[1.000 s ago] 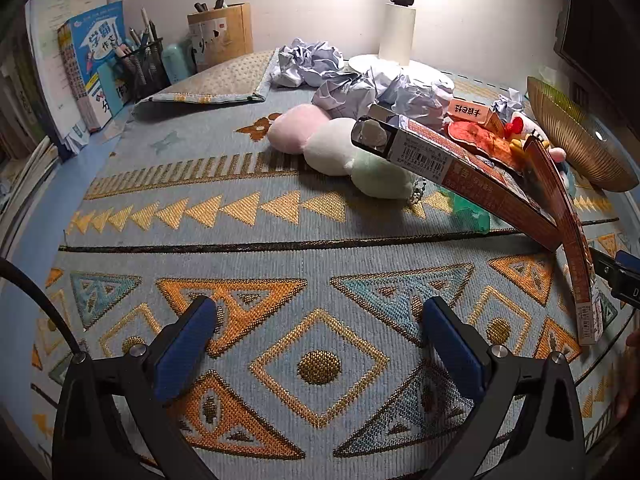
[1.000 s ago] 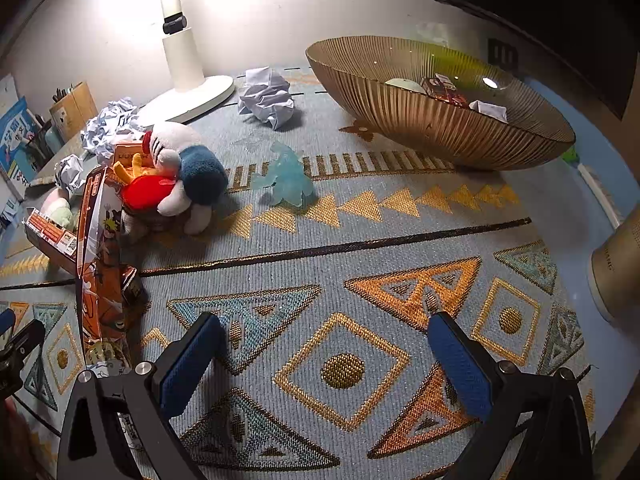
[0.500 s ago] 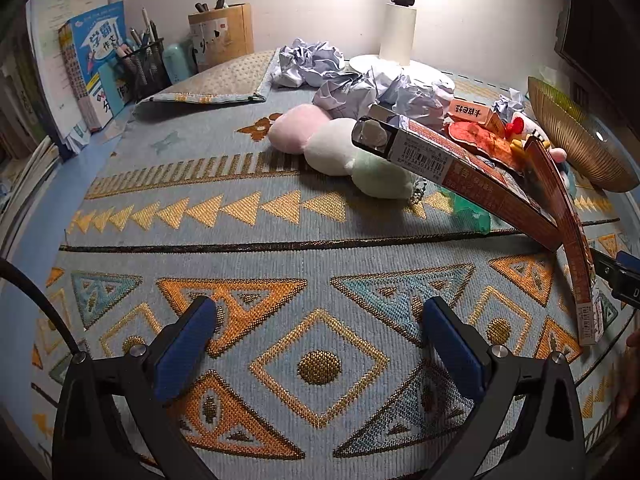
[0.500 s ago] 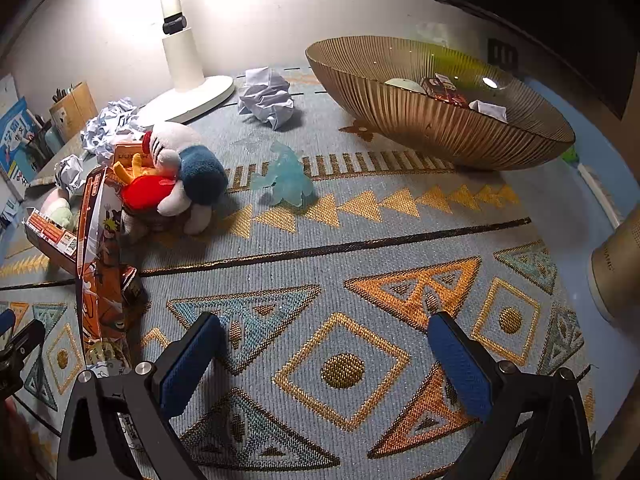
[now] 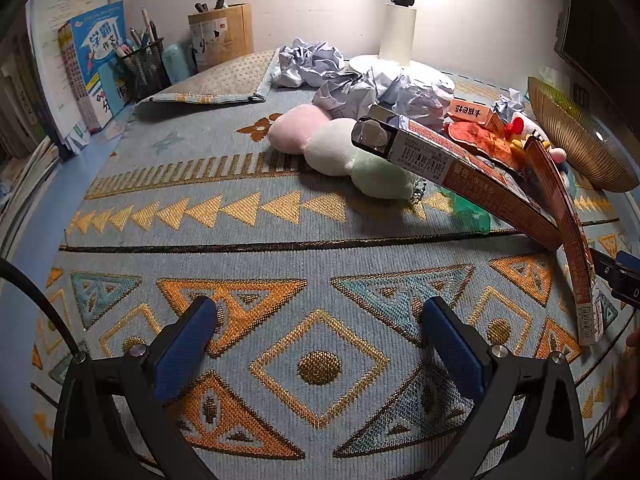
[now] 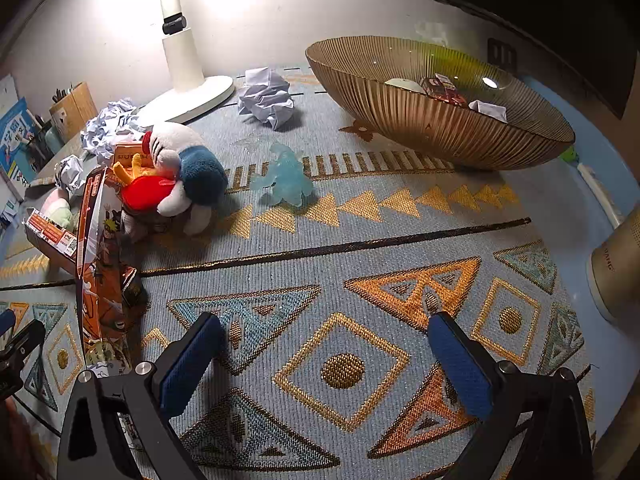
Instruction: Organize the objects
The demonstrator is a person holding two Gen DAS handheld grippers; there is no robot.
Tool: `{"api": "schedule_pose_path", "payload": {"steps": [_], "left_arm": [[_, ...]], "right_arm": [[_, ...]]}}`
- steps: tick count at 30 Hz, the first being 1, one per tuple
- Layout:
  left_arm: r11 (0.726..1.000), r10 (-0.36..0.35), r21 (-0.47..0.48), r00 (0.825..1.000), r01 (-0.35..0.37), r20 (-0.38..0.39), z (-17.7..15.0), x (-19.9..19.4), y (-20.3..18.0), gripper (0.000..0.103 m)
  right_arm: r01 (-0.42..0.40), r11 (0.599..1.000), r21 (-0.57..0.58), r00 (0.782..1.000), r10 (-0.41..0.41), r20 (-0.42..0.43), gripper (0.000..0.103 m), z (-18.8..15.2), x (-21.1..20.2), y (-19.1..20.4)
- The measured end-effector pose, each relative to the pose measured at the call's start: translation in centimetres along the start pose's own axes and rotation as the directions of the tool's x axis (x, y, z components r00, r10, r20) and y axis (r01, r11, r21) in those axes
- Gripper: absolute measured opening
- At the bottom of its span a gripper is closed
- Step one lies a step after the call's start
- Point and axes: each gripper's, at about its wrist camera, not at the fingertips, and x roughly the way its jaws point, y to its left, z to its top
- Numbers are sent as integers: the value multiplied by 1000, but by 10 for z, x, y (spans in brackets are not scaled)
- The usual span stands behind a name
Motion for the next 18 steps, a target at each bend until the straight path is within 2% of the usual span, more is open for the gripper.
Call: {"api": "schedule_pose_path", "payload": {"steps": [18], "left_arm": [[1000, 1, -1, 1000, -1, 1, 0, 1, -1, 103]], "right_arm": [[3, 1000, 2, 1000, -3, -1, 103, 1, 1, -1]]}}
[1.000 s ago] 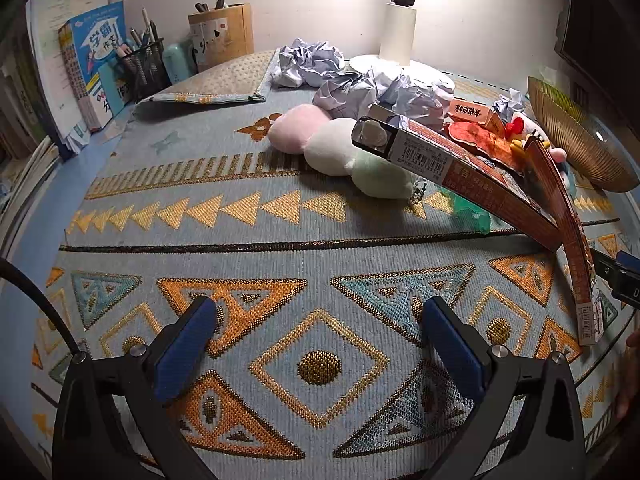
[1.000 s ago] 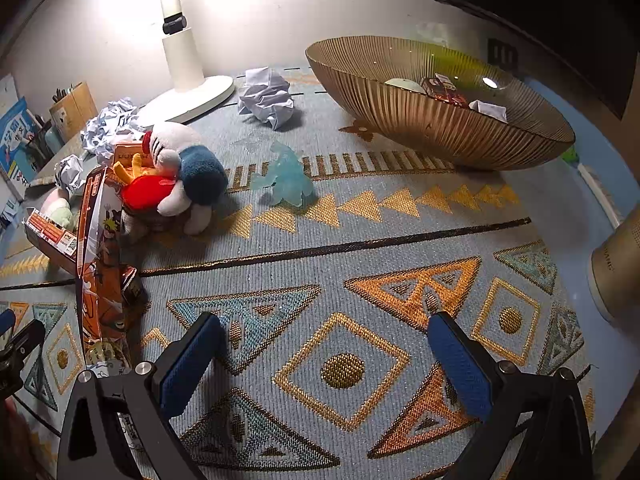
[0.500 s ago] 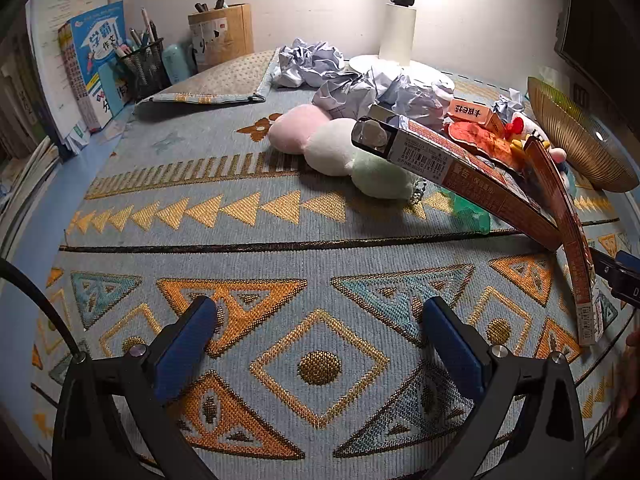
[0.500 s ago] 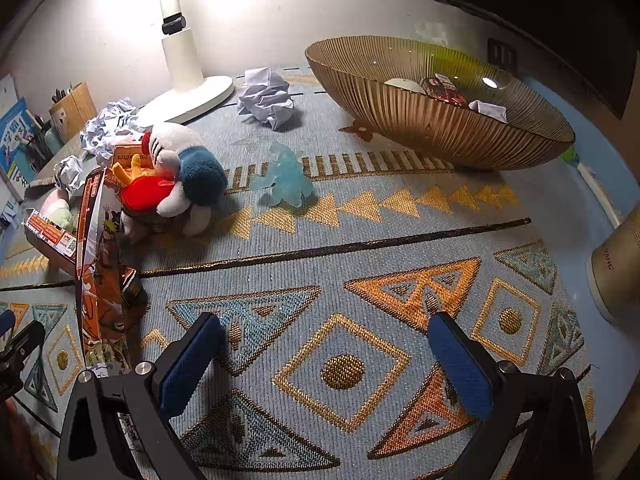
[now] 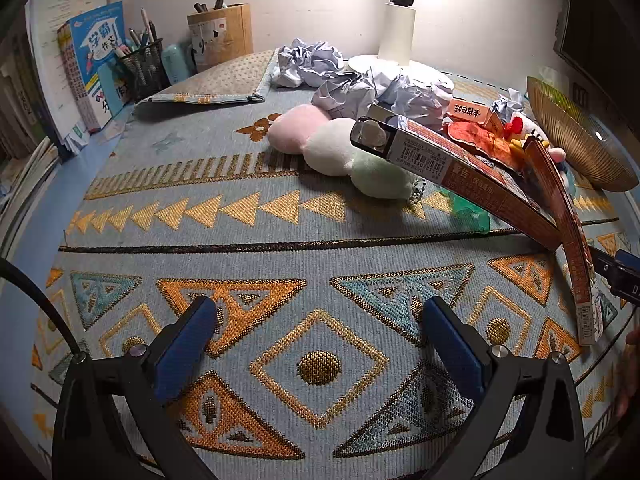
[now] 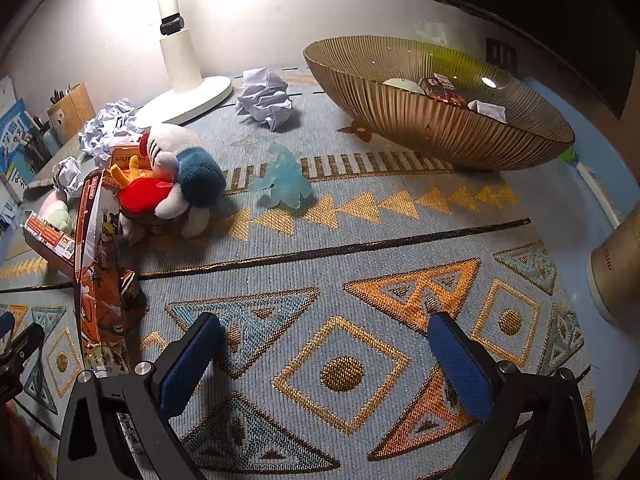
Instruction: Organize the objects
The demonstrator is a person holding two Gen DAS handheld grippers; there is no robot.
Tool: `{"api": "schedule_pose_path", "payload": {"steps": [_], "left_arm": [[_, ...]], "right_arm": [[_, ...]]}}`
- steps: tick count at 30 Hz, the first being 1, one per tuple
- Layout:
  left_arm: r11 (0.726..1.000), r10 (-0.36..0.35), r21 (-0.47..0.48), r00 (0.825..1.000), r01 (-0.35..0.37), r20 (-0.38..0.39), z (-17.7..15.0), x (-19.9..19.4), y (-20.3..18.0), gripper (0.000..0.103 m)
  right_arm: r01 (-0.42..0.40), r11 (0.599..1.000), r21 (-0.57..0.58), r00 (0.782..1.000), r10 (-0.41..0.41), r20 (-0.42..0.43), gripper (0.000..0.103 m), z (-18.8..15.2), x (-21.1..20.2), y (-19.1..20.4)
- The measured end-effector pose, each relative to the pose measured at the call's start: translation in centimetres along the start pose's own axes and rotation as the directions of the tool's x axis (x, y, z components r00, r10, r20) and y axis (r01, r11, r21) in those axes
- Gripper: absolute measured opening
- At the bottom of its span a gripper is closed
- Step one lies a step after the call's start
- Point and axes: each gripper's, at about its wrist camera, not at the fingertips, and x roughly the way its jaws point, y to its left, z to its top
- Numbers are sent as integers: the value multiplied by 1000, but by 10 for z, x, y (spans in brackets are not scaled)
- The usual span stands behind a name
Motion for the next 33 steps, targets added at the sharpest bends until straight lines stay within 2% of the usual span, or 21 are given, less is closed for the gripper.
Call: {"api": "schedule_pose_path", "payload": {"steps": [18, 21, 24, 27, 30, 32, 33], "left_arm": [[1000, 0, 1, 1000, 0, 1, 0, 0, 0, 103], [1000, -4, 1, 999, 4, 42, 1, -7, -1, 103], [994, -105, 3, 992, 105, 74, 3, -23, 1, 103], [974, -221, -27, 969, 226, 112, 12, -37, 3, 103], [939, -316, -108, 942, 328, 113, 28, -30, 6, 103], [915, -359, -159, 928, 372, 104, 39, -19, 1, 103], [909, -366, -176, 926, 378, 96, 43, -12, -4, 103]], "right_arm": [[1, 1000, 1, 1000, -1, 0, 103, -1, 0, 0], [4, 1000, 12, 1000, -4, 8, 103, -2, -2, -3], [-48, 998, 31, 997, 46, 67, 103, -4, -17, -10], [-151, 988, 18, 978, 146, 151, 103, -10, -42, -7], [-245, 969, -35, 960, 247, 134, 102, -13, -55, 14], [-277, 957, -89, 951, 286, 113, 98, -17, -58, 36], [-291, 950, -115, 949, 302, 94, 92, -19, -56, 47]]}}
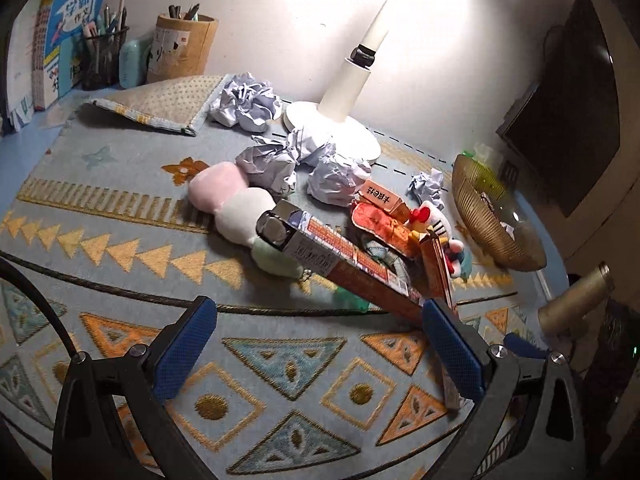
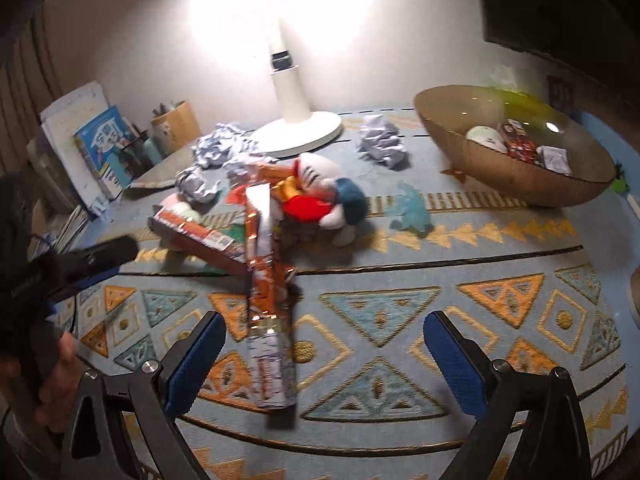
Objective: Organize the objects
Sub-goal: 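Grasp the red-and-white snack box with the left tool while the right tool grasps an orange printed box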
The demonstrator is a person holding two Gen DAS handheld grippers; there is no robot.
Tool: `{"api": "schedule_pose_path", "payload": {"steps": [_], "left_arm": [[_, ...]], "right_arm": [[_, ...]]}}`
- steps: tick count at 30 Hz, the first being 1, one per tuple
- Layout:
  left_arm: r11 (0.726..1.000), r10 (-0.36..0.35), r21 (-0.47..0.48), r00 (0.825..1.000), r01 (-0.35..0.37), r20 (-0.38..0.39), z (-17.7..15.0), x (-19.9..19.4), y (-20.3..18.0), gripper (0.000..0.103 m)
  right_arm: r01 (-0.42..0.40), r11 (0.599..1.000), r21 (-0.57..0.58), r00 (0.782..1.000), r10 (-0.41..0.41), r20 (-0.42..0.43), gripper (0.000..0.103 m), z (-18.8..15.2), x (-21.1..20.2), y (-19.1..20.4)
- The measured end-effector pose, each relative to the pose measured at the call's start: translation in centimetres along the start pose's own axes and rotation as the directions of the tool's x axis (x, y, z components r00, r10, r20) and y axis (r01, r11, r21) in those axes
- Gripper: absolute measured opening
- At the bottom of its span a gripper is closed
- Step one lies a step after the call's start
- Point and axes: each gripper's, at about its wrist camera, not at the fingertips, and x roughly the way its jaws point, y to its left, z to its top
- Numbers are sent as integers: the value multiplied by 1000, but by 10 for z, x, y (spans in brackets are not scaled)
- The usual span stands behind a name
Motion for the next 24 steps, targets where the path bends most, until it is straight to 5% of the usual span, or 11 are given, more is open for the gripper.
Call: {"api": "schedule_pose_path", "payload": {"steps": [4, 8, 10, 12, 13, 24], "left_arm": [[996, -4, -87, 1000, 3, -6, 6, 27, -7, 97], [987, 28, -155, 999, -33, -34, 11, 52, -7, 75], [987, 46, -156, 999, -46, -4, 12, 53, -10, 65], [988, 34, -150, 999, -36, -16, 13, 58, -11, 40], [989, 23, -149, 1000, -25, -15, 12, 58, -10, 40], [997, -78, -30, 997, 77, -13, 13, -13, 8, 22]], "right_arm": [[-4, 997, -72, 997, -2, -77, 69, -11, 26, 28], [52, 991, -122, 996, -60, -61, 56, -16, 36, 36], [11, 991, -130, 998, -20, -61, 35, -15, 35, 36], [0, 992, -130, 998, -8, -60, 21, -15, 34, 35], [-10, 992, -125, 998, 2, -60, 18, -15, 33, 34], [-38, 999, -26, 999, 39, 25, 17, -5, -11, 3]]}}
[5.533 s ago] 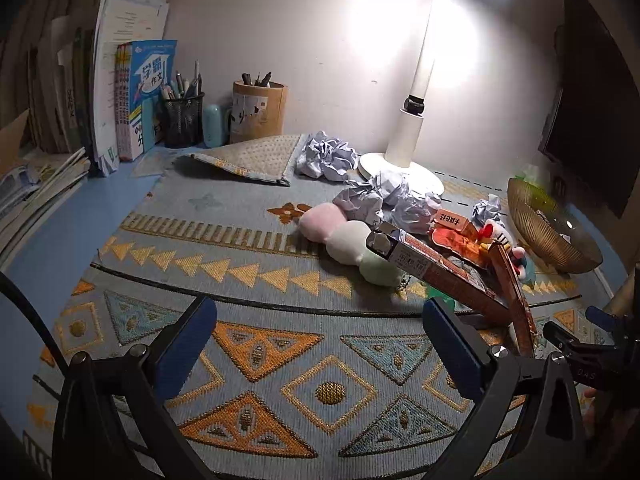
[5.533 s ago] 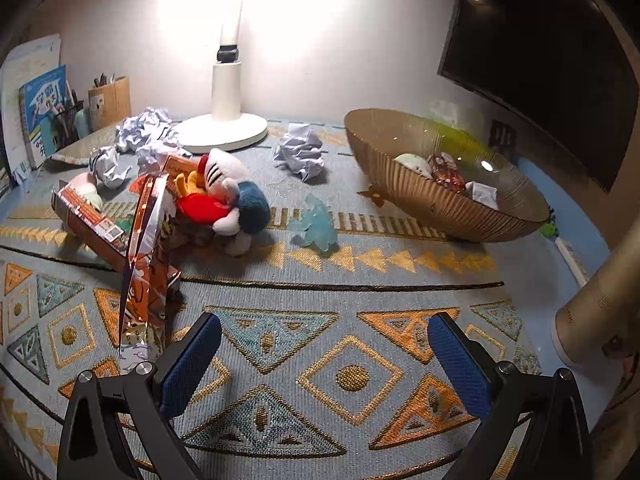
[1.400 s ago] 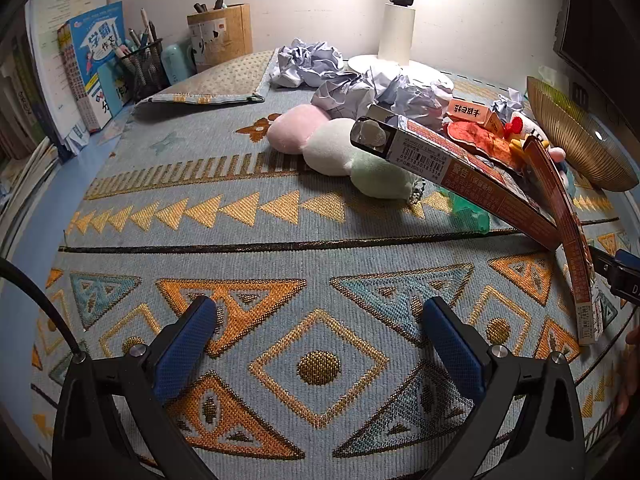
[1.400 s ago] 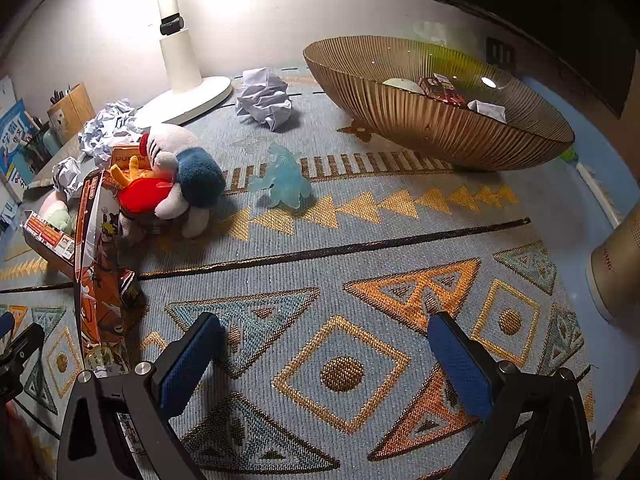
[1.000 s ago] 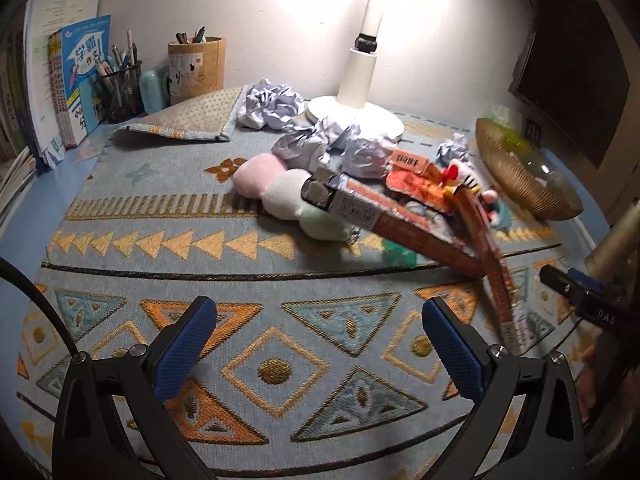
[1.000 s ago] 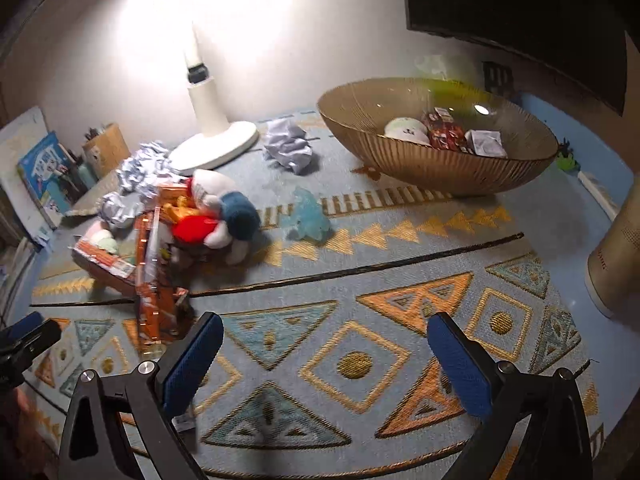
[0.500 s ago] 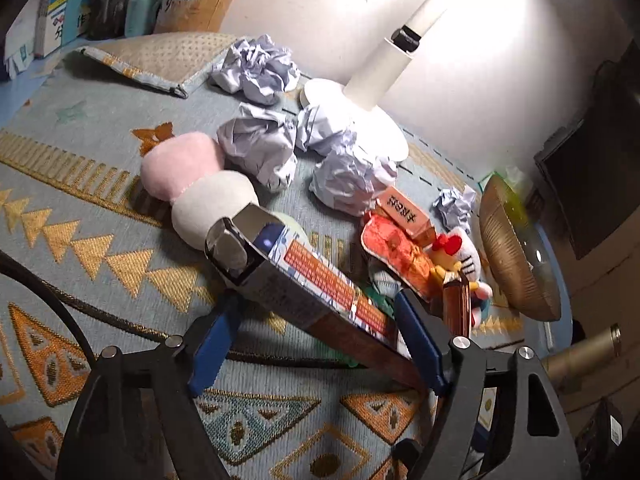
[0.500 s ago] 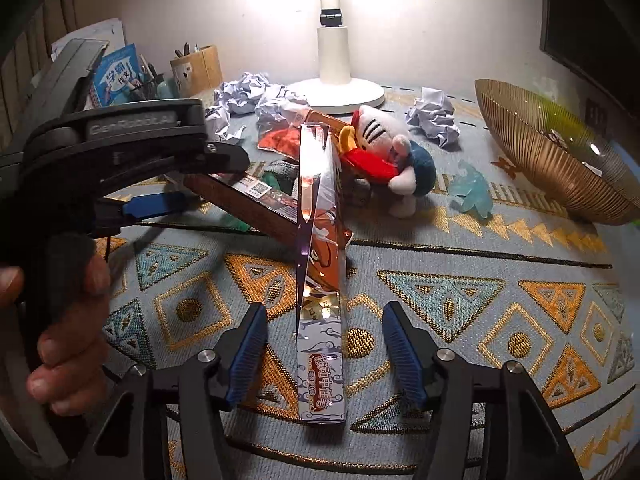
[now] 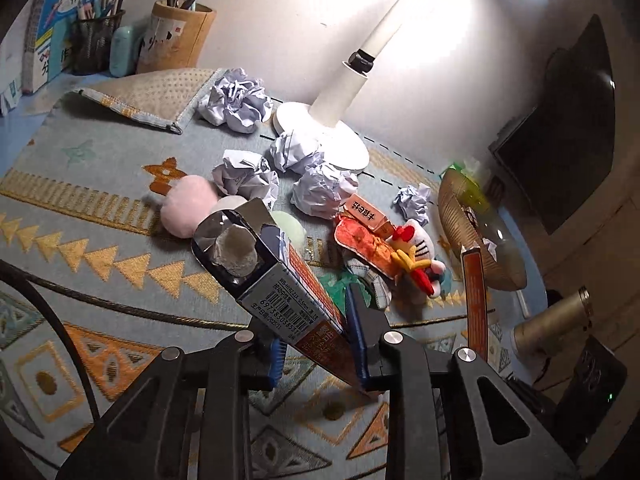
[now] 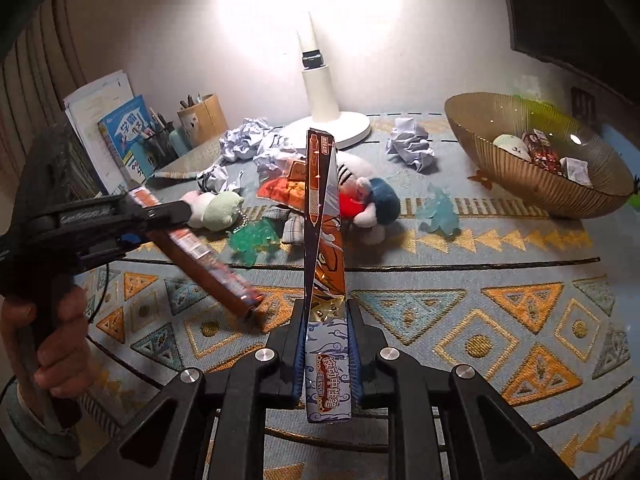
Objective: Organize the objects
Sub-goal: 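Grasp the red-and-white snack box with the left tool while the right tool grasps an orange printed box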
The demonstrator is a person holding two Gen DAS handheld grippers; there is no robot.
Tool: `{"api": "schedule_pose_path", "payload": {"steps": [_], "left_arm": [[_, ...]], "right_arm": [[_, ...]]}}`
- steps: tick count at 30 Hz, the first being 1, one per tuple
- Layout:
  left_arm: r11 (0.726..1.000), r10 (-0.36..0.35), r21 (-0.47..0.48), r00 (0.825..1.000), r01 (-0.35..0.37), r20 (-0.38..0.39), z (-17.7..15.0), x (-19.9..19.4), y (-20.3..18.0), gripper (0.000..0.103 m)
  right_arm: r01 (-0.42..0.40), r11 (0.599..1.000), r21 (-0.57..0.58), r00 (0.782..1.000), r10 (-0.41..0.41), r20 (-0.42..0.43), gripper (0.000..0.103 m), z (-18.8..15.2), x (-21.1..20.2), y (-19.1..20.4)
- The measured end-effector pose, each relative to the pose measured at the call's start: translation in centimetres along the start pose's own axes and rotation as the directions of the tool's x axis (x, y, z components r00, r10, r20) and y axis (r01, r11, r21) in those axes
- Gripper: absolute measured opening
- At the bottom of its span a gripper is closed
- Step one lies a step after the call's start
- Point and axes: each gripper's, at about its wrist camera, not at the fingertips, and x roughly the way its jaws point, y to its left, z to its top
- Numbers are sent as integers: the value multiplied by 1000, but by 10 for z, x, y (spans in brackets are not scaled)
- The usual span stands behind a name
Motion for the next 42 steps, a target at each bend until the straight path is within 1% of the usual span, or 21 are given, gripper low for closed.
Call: {"api": "schedule_pose_path", "payload": {"steps": [2, 3, 4, 6, 9, 10, 12, 13, 16, 17, 20, 22, 25, 27, 29, 31, 34, 35, 37, 38, 42], "left_arm": [[999, -8, 47, 1000, 9, -25, 0, -19, 5, 21], [997, -8, 76, 998, 12, -55, 1, -24, 6, 21], [993, -14, 114, 994, 26, -105, 2, -26, 6, 21], [980, -40, 185, 985, 72, -171, 3, -32, 5, 21], [955, 9, 293, 983, 46, -185, 3, -28, -5, 24], [950, 26, 310, 984, 30, -176, 5, -24, -8, 24], [945, 72, 328, 983, -12, -169, 7, -8, -16, 31], [942, 90, 336, 982, -30, -165, 8, 1, -21, 31], [943, 90, 330, 983, -32, -162, 11, 29, -32, 33], [945, 93, 326, 983, -36, -160, 11, 36, -34, 33], [952, 110, 301, 980, -57, -163, 5, 52, -32, 34], [966, 75, 259, 982, -28, -173, -2, 51, -26, 35], [979, 66, 204, 981, -29, -181, -13, 46, -17, 35], [984, 53, 177, 981, -19, -187, -22, 43, -13, 35], [986, 50, 167, 981, -18, -186, -29, 43, -15, 37], [983, 65, 180, 984, -35, -164, -34, 42, -21, 41], [972, 116, 217, 985, -86, -126, -38, 45, -31, 42], [966, 138, 235, 984, -108, -114, -40, 46, -34, 42], [955, 175, 261, 980, -144, -100, -43, 46, -39, 28], [951, 183, 270, 978, -151, -97, -46, 44, -40, 27], [954, 154, 273, 985, -127, -81, -54, 25, -38, 22]], "right_arm": [[18, 1000, 6, 1000, -18, 6, 17, -1, -5, -5], [22, 1000, 10, 1000, -22, 5, 17, -2, -7, -7], [22, 1000, 16, 1000, -22, 2, 17, -2, -9, -9], [20, 1000, 21, 1000, -20, -13, 17, -3, -8, -12], [51, 999, -3, 998, -51, -23, 17, -4, -1, -14], [62, 998, -17, 997, -63, -33, 17, -4, 3, -15], [89, 996, -27, 995, -90, -50, 17, -5, 13, -18], [95, 995, -26, 994, -96, -56, 17, -5, 17, -22], [90, 996, 8, 993, -89, -76, 21, -9, 30, -35], [70, 997, 16, 997, -70, -42, 22, -11, 27, -38], [16, 998, 54, 999, -14, -38, 25, -12, 26, -48], [-15, 998, 58, 999, 16, -30, 34, -12, 26, -49], [-31, 999, 30, 999, 32, -29, 45, -13, 26, -42], [-13, 1000, 1, 999, 13, -31, 46, -14, 26, -37], [9, 1000, -18, 999, -10, -32, 51, -14, 27, -32], [4, 1000, -18, 999, -4, -34, 53, -14, 27, -33], [-14, 1000, -2, 999, 14, -30, 53, -14, 26, -37], [-19, 1000, 3, 999, 19, -29, 53, -14, 26, -38], [-21, 1000, 5, 999, 21, -27, 53, -14, 26, -38], [-20, 1000, 3, 999, 20, -28, 53, -14, 26, -39], [-6, 1000, -4, 1000, 6, -30, 53, -14, 26, -36]]}}
